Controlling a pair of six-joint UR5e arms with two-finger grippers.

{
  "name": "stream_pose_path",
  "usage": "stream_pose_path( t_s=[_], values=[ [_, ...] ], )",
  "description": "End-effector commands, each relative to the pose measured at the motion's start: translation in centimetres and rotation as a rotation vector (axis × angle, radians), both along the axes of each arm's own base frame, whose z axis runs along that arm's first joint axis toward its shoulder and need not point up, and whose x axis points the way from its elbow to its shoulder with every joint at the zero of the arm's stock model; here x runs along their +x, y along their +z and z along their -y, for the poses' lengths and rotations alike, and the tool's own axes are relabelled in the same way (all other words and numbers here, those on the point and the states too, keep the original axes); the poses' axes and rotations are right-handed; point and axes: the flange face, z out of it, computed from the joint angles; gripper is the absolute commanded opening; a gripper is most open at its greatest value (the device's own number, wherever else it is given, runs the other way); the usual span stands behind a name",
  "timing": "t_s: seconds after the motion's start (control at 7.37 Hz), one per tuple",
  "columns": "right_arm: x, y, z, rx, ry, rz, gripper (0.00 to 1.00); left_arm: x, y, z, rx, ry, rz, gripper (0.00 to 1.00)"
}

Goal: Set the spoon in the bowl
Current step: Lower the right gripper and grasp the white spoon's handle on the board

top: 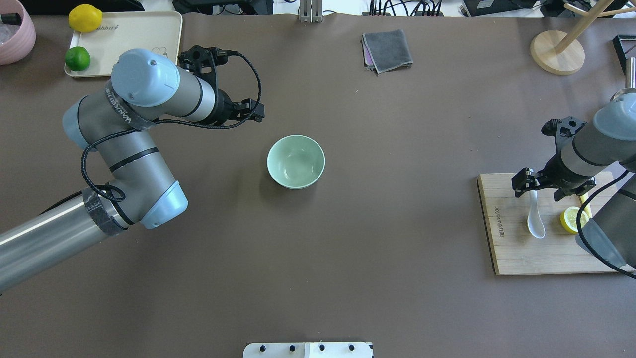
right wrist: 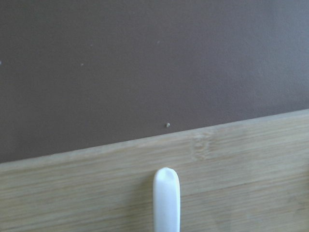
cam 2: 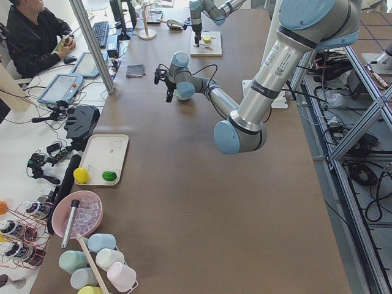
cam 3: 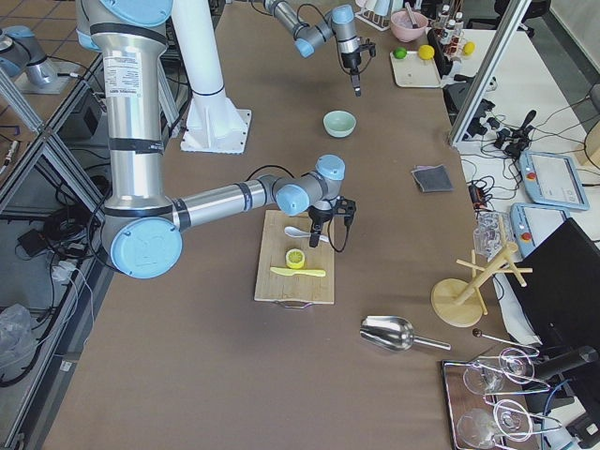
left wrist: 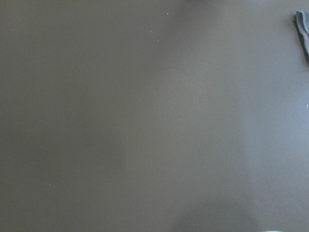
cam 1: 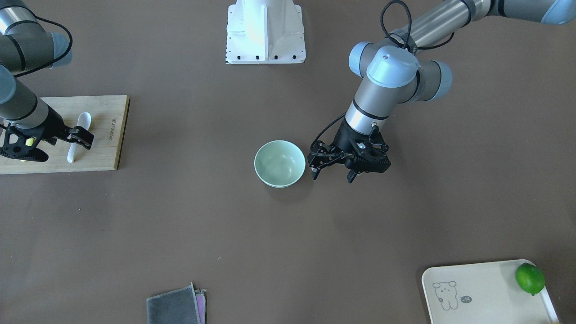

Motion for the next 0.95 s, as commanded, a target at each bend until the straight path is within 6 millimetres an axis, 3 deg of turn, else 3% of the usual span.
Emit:
stream_pose_path(
  t_s=[0.0,0.27,0.68,0.81],
  values=[
    [-0.3,0.1,-0.2,-0.01,0.004,-0.002,0.65,0.1,0.3,-0.1,-0.001,0.0,0.003,0.98],
    [-0.4,0.0,-0.2,-0.011,0.003,-0.001,0.03,0.0,0.4,0.0,-0.002,-0.001,0.004,0.98],
    [-0.7,-1.6,0.1,0.004,0.002,0.025,0.0,0.0,0.4,0.0,-0.002,-0.001,0.004,0.98],
    [-0.4,-4.4,-0.2,0.041,0.001,0.062,0.0,0.0,0.4,0.0,-0.002,-0.001,0.004,0.98]
  ],
)
